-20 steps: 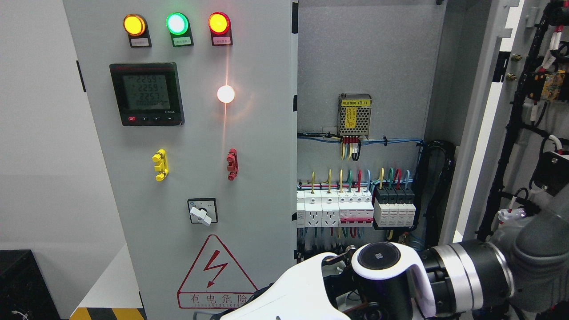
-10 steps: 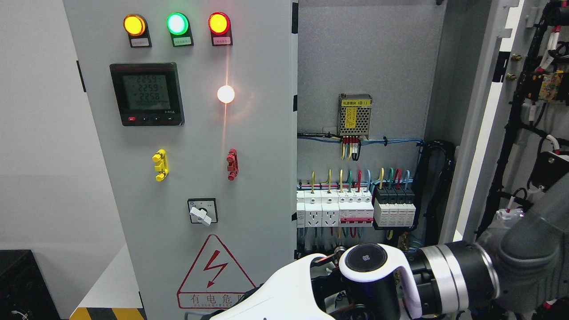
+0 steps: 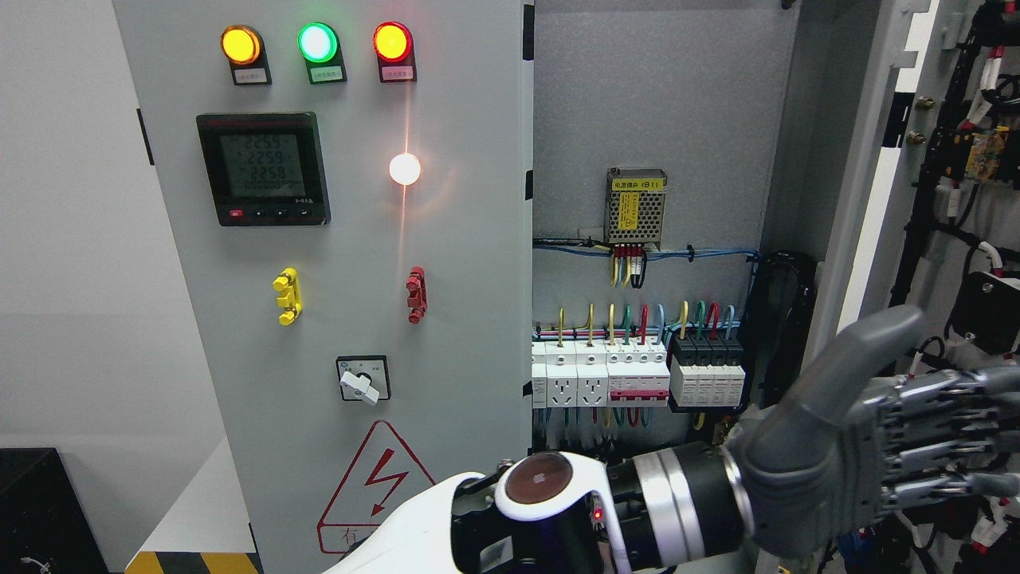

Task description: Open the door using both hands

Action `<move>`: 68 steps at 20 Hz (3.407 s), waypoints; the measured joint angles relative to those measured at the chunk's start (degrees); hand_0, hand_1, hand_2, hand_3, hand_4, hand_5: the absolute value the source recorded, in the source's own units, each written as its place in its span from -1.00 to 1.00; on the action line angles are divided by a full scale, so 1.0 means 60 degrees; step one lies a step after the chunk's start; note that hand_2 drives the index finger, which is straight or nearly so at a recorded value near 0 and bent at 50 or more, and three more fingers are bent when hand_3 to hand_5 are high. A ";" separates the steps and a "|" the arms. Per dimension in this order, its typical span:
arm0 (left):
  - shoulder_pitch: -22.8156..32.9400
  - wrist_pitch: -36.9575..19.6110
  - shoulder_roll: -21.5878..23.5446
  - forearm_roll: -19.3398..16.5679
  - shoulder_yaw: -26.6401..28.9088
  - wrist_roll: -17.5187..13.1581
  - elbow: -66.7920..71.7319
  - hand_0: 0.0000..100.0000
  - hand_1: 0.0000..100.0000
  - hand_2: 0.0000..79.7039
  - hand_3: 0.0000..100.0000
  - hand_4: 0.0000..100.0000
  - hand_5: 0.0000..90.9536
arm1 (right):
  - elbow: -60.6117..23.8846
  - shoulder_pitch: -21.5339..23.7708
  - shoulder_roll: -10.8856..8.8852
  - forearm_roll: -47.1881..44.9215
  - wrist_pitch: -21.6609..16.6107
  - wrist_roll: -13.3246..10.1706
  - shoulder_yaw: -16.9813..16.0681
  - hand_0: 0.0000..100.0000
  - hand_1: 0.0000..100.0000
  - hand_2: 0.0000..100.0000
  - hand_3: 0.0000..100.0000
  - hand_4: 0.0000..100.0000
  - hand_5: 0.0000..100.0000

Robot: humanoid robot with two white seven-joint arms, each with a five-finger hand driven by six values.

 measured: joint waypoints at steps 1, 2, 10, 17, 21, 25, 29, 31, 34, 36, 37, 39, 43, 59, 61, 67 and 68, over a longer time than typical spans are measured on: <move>0.0189 -0.0016 0.0274 0.0003 0.0049 -0.0023 -0.0171 -1.00 -1.00 -1.00 -1.00 -1.00 -1.00 | 0.0000 0.0000 0.0000 0.0000 0.0000 0.0000 0.0000 -0.62 -1.00 -1.00 -1.00 -1.00 -1.00; 0.0385 -0.0029 0.0572 0.0006 0.0094 -0.0026 -0.0339 -1.00 -1.00 -1.00 -1.00 -1.00 -1.00 | 0.0000 0.0000 0.0000 0.0000 0.0000 0.0000 0.0000 -0.62 -1.00 -1.00 -1.00 -1.00 -1.00; 0.2410 -0.0120 0.2715 0.0001 0.0332 -0.0036 -0.1195 -1.00 -1.00 -1.00 -1.00 -1.00 -1.00 | 0.0001 0.0000 0.0001 0.0001 0.0000 0.0000 0.0000 -0.62 -1.00 -1.00 -1.00 -1.00 -1.00; 0.5161 -0.0149 0.4127 -0.0068 0.0545 -0.0043 -0.1441 -1.00 -1.00 -1.00 -1.00 -1.00 -1.00 | 0.0002 0.0000 0.0001 0.0003 -0.0001 0.0000 0.0000 -0.62 -1.00 -1.00 -1.00 -1.00 -1.00; 0.6863 -0.0168 0.4662 -0.0091 0.0826 -0.0061 -0.1283 -1.00 -1.00 -1.00 -1.00 -1.00 -1.00 | 0.0002 0.0000 0.0001 0.0003 -0.0001 0.0000 0.0000 -0.62 -1.00 -1.00 -1.00 -1.00 -1.00; 0.8472 -0.0537 0.4980 -0.0318 0.1232 -0.0071 -0.0741 -1.00 -1.00 -1.00 -1.00 -1.00 -1.00 | 0.0002 0.0000 0.0001 0.0003 0.0000 0.0000 0.0000 -0.62 -1.00 -1.00 -1.00 -1.00 -1.00; 1.0005 -0.0710 0.5036 -0.0825 0.1813 -0.0049 0.0094 -1.00 -1.00 -1.00 -1.00 -1.00 -1.00 | 0.0003 0.0000 0.0001 0.0003 0.0000 0.0000 0.0000 -0.62 -1.00 -1.00 -1.00 -1.00 -1.00; 1.0606 -0.0925 0.4978 -0.1030 0.2070 -0.0121 0.0632 -1.00 -1.00 -1.00 -1.00 -1.00 -1.00 | 0.0003 0.0000 0.0002 0.0005 0.0000 0.0000 0.0000 -0.62 -1.00 -1.00 -1.00 -1.00 -1.00; 1.1332 -0.1338 0.4794 -0.1528 0.2382 -0.0362 0.1607 -1.00 -1.00 -1.00 -1.00 -1.00 -1.00 | 0.0003 0.0000 0.0001 0.0002 0.0000 0.0000 0.0000 -0.62 -1.00 -1.00 -1.00 -1.00 -1.00; 1.1627 -0.1471 0.4623 -0.1879 0.2553 -0.0617 0.2347 -1.00 -1.00 -1.00 -1.00 -1.00 -1.00 | 0.0003 0.0000 0.0001 0.0003 0.0002 0.0000 0.0000 -0.62 -1.00 -1.00 -1.00 -1.00 -1.00; 1.1751 -0.1522 0.4531 -0.2009 0.2621 -0.0699 0.2731 -1.00 -1.00 -1.00 -1.00 -1.00 -1.00 | 0.0002 0.0000 0.0001 0.0003 0.0003 0.0000 0.0000 -0.62 -1.00 -1.00 -1.00 -1.00 -1.00; 1.1922 -0.1619 0.4349 -0.2239 0.2748 -0.0935 0.3531 -1.00 -1.00 -1.00 -1.00 -1.00 -1.00 | 0.0002 0.0000 0.0001 0.0000 0.0004 0.0000 0.0000 -0.62 -1.00 -1.00 -1.00 -1.00 -1.00; 1.2088 -0.1799 0.3802 -0.2887 0.2941 -0.1198 0.5445 -1.00 -1.00 -1.00 -1.00 -1.00 -1.00 | 0.0003 0.0000 0.0001 0.0001 0.0005 0.0000 0.0000 -0.62 -1.00 -1.00 -1.00 -1.00 -1.00; 1.1815 -0.3135 0.0715 -0.7841 0.4877 -0.1301 1.3066 -1.00 -1.00 -1.00 -1.00 -1.00 -1.00 | 0.0003 0.0000 0.0001 0.0004 0.0007 0.0000 0.0000 -0.62 -1.00 -1.00 -1.00 -1.00 -1.00; 1.1796 -0.3140 0.0348 -0.8872 0.5446 -0.1235 1.3724 -1.00 -1.00 -1.00 -1.00 -1.00 -1.00 | 0.0003 0.0000 0.0001 0.0003 0.0008 0.0000 0.0000 -0.62 -1.00 -1.00 -1.00 -1.00 -1.00; 1.1753 -0.3083 -0.0461 -1.0730 0.6889 -0.0023 1.5202 -1.00 -1.00 -1.00 -1.00 -1.00 -1.00 | 0.0003 0.0000 0.0001 0.0003 0.0007 0.0000 0.0000 -0.62 -1.00 -1.00 -1.00 -1.00 -1.00; 1.1741 -0.3063 -0.0566 -1.0906 0.7062 0.0151 1.5355 -1.00 -1.00 -1.00 -1.00 -1.00 -1.00 | 0.0003 0.0000 0.0001 0.0003 0.0007 0.0000 0.0000 -0.62 -1.00 -1.00 -1.00 -1.00 -1.00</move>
